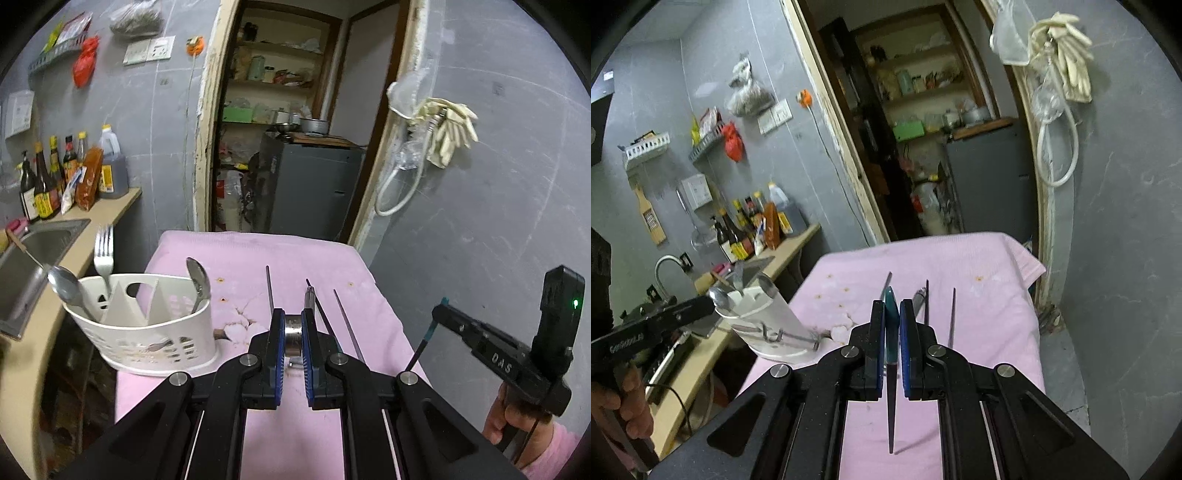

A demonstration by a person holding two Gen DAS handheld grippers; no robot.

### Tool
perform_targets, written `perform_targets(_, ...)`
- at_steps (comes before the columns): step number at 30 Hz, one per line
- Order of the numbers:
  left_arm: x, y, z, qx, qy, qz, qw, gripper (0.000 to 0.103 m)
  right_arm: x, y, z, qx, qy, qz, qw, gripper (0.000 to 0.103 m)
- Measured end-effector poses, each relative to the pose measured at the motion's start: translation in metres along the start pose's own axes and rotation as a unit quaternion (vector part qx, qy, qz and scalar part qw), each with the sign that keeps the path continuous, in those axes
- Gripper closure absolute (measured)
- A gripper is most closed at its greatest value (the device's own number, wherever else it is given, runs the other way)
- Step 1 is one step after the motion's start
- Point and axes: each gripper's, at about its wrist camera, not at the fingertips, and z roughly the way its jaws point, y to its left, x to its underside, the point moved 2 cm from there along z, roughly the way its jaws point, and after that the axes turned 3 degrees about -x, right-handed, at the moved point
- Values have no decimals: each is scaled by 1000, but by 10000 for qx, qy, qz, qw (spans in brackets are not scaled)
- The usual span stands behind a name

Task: Organize utensils
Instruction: 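Lift the fork and teal-handled utensil and carry both over the white caddy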

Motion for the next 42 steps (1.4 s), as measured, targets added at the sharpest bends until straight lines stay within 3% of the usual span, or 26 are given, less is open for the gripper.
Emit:
perform_targets(8, 3, 17, -54, 75, -37, 132, 9999, 95, -7, 45, -22, -119, -235, -313, 9992, 96)
perform_targets(18, -14, 75, -91, -216, -225, -150, 9994, 95, -27, 102, -10, -618, -309, -743, 9948, 96)
perform_targets(30, -63, 132, -100, -493, -478, -211, 9974, 95, -79, 177, 21, -1417, -675, -1187, 9804, 96)
perform_targets(42, -79, 177, -87, -693, -466, -453, 9955, 95, -95, 235, 44, -1716, -717, -1663, 9684, 96)
